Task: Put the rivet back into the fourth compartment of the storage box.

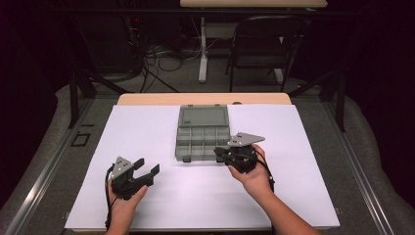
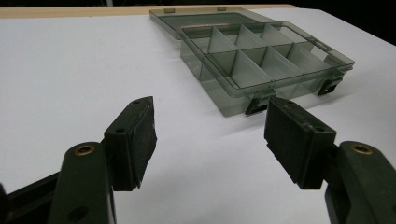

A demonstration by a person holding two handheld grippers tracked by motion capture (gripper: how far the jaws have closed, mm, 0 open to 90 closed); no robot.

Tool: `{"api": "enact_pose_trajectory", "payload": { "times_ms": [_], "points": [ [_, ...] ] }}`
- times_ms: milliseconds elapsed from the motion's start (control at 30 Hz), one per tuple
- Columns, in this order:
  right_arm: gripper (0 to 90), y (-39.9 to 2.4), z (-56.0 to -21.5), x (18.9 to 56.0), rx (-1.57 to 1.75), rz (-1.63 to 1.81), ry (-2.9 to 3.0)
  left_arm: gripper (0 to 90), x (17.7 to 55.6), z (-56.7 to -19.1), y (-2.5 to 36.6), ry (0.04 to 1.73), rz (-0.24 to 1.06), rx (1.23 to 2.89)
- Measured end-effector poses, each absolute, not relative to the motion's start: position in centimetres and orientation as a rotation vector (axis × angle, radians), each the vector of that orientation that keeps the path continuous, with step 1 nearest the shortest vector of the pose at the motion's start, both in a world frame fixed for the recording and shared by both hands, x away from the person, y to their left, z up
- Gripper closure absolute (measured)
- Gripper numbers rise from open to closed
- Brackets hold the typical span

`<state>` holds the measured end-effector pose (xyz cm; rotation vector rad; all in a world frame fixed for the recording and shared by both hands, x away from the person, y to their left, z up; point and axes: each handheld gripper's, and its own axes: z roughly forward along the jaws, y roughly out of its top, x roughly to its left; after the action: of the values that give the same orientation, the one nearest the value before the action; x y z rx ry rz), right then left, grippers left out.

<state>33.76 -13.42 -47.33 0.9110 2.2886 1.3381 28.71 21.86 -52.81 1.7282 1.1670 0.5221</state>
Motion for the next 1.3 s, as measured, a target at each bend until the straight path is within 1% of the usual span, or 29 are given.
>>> {"api": "enact_pose_trajectory", "payload": {
  "times_ms": [433, 1300],
  "points": [
    [86.7, -13.4, -46.1, 36.2, 0.95, 1.293, 2.271, 34.0, 28.8, -52.9, 21.9, 1.166, 0.522, 1.724],
    [86.7, -12.6, -46.6, 40.0, 1.046, 1.226, 2.255, 33.9, 28.8, -52.9, 21.9, 1.166, 0.523, 1.723]
  ]
}}
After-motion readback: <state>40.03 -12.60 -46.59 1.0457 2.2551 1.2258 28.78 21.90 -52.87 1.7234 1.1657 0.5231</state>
